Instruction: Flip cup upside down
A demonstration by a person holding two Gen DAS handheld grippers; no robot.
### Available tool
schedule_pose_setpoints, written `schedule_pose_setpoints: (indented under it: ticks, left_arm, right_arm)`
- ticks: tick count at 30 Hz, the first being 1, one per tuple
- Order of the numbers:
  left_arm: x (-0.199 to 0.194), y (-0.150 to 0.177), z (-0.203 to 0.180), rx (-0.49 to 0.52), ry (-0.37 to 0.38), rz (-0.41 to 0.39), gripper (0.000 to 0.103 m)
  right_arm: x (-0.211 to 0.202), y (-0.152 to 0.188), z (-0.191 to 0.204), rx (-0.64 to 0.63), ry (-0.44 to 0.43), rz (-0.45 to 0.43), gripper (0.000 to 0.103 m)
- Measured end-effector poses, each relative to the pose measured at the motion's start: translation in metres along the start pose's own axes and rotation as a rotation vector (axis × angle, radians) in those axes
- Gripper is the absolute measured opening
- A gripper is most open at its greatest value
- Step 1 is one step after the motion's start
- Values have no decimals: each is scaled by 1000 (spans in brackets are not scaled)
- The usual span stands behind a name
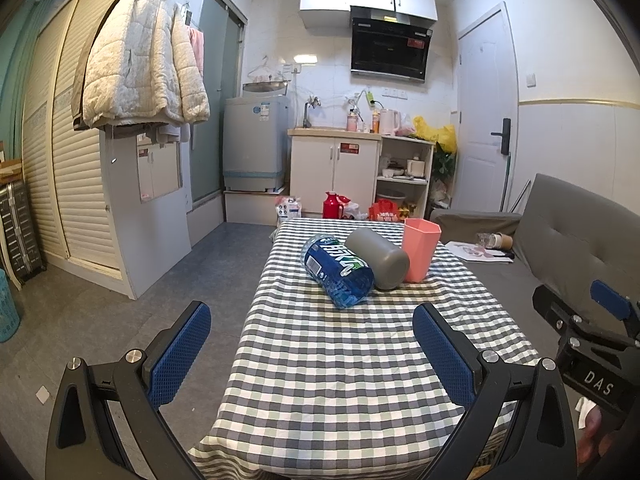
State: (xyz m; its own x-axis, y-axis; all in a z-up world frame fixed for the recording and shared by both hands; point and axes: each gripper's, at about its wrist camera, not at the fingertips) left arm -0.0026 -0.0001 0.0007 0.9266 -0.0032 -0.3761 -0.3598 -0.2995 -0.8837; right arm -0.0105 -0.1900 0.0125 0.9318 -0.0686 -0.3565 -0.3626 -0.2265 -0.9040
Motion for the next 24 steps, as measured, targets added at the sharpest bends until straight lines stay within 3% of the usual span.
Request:
schedule_pose_setpoints:
  ticks: [6, 10, 16, 24]
  left_arm:
    - [24, -11, 7, -24, -50, 105, 103]
    - [52, -18, 9, -37, -91, 175, 103]
    - [108, -29, 4, -20, -149, 243, 103]
    - [172, -24, -3, -39, -181, 329, 103]
  right_arm:
    - [15, -7, -8, 24, -56, 33, 103]
    - [42, -18, -11, -35, -71, 70, 103]
    - [106, -45, -22, -41, -119, 110, 103]
    - [208, -64, -6, -73, -163, 188, 103]
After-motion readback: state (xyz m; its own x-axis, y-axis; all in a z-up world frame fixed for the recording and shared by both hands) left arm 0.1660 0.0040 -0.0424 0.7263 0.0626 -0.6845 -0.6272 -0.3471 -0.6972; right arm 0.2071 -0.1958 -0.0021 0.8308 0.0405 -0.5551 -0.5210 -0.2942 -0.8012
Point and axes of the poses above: each gripper's, at about its wrist camera, not at the fingertips, and x roughly the way its jaws point, z to its left, y to its underside, and after that the axes turned 14 degrees about -x, right-handed
